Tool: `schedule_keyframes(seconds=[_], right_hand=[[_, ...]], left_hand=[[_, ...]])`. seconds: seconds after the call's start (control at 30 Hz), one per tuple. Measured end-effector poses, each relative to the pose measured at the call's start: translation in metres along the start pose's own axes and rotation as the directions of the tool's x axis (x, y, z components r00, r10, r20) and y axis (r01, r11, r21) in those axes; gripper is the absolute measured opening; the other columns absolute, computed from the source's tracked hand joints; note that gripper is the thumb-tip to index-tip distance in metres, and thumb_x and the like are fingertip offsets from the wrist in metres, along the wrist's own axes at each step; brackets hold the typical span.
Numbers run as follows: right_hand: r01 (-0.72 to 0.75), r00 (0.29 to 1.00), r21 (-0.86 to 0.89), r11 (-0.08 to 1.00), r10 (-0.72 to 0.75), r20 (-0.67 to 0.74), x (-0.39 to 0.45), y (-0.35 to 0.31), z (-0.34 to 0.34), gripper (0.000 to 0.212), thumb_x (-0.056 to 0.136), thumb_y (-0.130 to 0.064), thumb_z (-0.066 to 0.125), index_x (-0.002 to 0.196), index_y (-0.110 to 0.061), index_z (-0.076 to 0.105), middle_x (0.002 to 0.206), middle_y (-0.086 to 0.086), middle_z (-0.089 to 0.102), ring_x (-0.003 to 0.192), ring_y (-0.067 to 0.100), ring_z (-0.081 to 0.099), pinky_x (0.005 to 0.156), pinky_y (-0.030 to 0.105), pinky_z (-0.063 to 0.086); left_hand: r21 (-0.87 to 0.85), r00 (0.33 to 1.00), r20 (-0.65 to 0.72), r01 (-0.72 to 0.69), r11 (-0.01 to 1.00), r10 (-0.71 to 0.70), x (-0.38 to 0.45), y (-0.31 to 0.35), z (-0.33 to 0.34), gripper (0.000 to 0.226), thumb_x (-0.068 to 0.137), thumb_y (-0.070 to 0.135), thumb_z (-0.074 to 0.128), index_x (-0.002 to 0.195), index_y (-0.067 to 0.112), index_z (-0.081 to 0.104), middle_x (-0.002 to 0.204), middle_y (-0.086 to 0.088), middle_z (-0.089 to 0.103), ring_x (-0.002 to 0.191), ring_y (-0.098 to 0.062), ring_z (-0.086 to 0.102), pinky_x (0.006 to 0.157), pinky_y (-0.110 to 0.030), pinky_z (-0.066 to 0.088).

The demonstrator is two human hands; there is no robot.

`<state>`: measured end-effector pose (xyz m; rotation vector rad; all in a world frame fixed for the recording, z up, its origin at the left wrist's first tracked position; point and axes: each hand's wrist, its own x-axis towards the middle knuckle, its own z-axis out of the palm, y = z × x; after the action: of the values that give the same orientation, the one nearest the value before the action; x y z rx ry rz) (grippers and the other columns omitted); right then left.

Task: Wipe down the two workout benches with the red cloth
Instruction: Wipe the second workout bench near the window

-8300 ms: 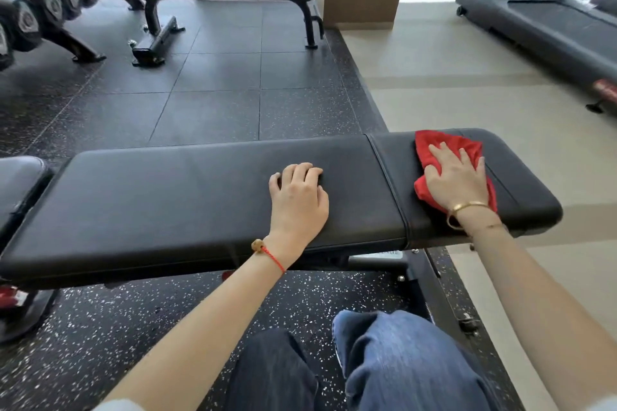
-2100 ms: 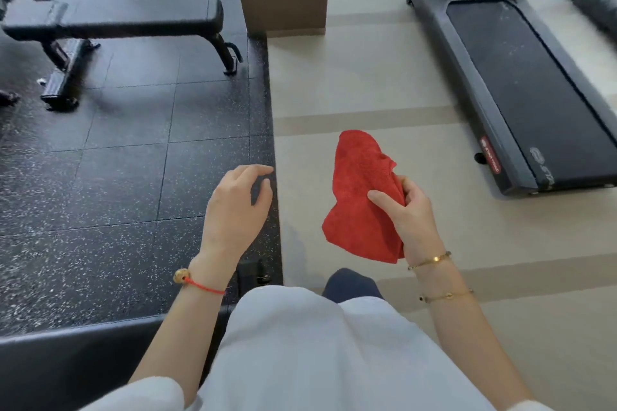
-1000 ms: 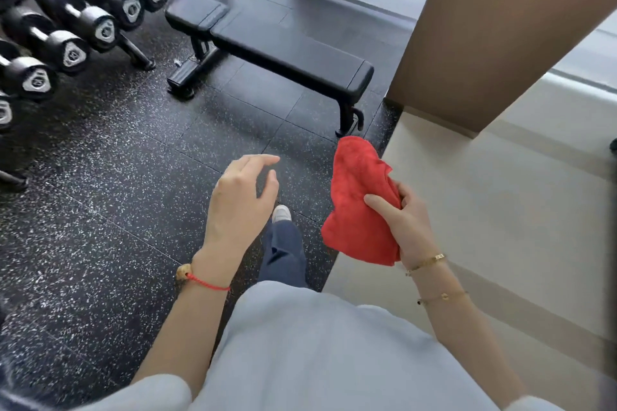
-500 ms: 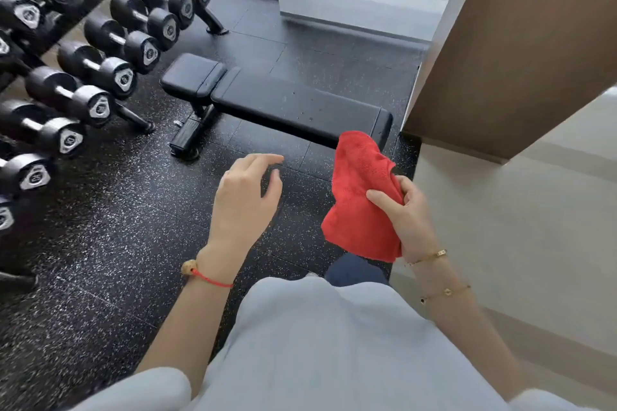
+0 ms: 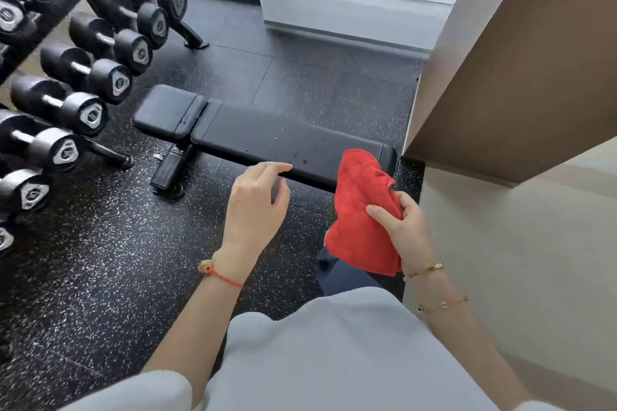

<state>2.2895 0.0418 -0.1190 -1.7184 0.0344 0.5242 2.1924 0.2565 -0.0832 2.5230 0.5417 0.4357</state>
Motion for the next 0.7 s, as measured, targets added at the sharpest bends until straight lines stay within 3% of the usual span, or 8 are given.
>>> schedule_keyframes(seconds=[0.23,0.37,0.53,0.7], right_hand=[[0.054,0.997,-0.115,0.992,-0.059,-0.044,0.139,-0.022,0.024,0.021,0.078,-0.01,0.076,0.09,-0.018,0.061,0.083,-0.009,0.064,0.075,0.006,0.059,0.068,0.013,0.048],[0.001,0.994,-0.178,0.984,-0.021,-0.108,0.204,0.001,0.036,0.024,0.077,-0.013,0.077,0.096,-0.01,0.062,0.083,-0.006,0.064,0.078,0.013,0.06,0.078,0.032,0.049],[-0.062,0.986,-0.209,0.976,0.028,-0.164,0.277,0.069,0.055,0.024,0.076,-0.015,0.077,0.094,-0.009,0.062,0.086,0.002,0.066,0.083,0.022,0.063,0.083,0.042,0.051],[-0.079,0.982,-0.211,0.974,0.04,-0.184,0.35,0.158,0.078,0.023,0.076,-0.016,0.077,0.09,-0.012,0.059,0.083,0.0,0.064,0.084,0.022,0.061,0.082,0.04,0.05]], left_hand=[[0.002,0.999,-0.002,-0.032,0.999,0.032,0.116,-0.033,0.057,0.026,0.093,0.004,0.056,0.115,0.011,0.067,0.111,-0.002,0.068,0.104,-0.021,0.062,0.097,-0.042,0.049],[0.012,0.997,0.041,-0.066,0.998,0.066,0.156,-0.059,0.106,0.028,0.092,0.004,0.056,0.115,0.013,0.067,0.11,0.0,0.068,0.104,-0.02,0.062,0.098,-0.036,0.046],[0.021,0.987,0.118,-0.115,0.993,0.111,0.184,-0.109,0.188,0.029,0.09,0.003,0.058,0.115,0.013,0.067,0.109,0.001,0.068,0.104,-0.019,0.061,0.095,-0.034,0.046],[0.025,0.976,0.164,-0.147,0.989,0.141,0.198,-0.171,0.289,0.03,0.09,0.002,0.057,0.117,0.011,0.066,0.113,-0.003,0.068,0.108,-0.023,0.061,0.096,-0.038,0.047]])
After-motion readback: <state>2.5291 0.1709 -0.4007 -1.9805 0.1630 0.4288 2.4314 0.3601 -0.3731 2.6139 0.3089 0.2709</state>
